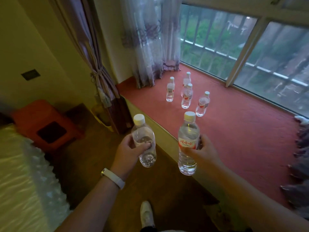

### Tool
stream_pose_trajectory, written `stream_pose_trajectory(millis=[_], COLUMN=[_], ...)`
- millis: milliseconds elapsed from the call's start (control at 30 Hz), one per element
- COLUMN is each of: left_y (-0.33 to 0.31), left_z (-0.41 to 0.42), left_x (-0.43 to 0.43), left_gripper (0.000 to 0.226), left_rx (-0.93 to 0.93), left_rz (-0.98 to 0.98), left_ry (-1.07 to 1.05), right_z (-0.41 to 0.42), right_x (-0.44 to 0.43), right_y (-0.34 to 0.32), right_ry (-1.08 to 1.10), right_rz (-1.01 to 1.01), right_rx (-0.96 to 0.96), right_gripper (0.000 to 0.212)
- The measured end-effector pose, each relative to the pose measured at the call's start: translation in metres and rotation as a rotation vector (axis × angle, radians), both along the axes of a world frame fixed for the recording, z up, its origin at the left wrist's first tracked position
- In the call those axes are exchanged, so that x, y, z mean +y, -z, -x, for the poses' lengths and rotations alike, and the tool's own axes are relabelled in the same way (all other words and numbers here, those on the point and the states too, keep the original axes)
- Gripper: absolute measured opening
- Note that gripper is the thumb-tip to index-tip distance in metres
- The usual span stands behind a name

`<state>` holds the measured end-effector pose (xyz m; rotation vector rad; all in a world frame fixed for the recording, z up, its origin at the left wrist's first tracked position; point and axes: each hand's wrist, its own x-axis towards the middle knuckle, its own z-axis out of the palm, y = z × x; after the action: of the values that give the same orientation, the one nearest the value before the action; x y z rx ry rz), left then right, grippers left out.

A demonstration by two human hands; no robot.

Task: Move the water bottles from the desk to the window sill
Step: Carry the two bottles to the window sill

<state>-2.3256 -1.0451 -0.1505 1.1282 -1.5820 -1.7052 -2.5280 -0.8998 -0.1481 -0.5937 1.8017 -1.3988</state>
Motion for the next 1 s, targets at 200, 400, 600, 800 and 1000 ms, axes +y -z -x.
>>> stream_pose_trajectory(millis=[200,400,600,800,1000], left_y=[-0.004,-0.005,0.021,0.055,0.072], left_z=[0.021,0.061,0.121,0.191,0.262], left_x=[-0.100,-0.155,-0.202,-0.243,-0.278], left_gripper=[0.049,0.041,0.049,0.051,0.045], left_rx=[-0.012,0.010,-0.035,-0.155,-0.252], left_rz=[0.039,0.044,-0.015,-0.062,-0.047], left_ry=[0.119,0.192,0.242,0.216,0.266], right_z=[0.017,0.045,0.086,0.137,0.183], right_x=[-0.073,-0.116,-0.156,-0.201,-0.232], right_y=[-0.011,-0.010,0.029,0.075,0.108], right_ry=[0.073,0.135,0.214,0.232,0.270], right_rz=[0.018,0.023,-0.028,-0.051,-0.104], right_rx=[0.053,0.082,0.079,0.038,0.005], right_gripper=[0.052,0.050,0.050,0.051,0.048])
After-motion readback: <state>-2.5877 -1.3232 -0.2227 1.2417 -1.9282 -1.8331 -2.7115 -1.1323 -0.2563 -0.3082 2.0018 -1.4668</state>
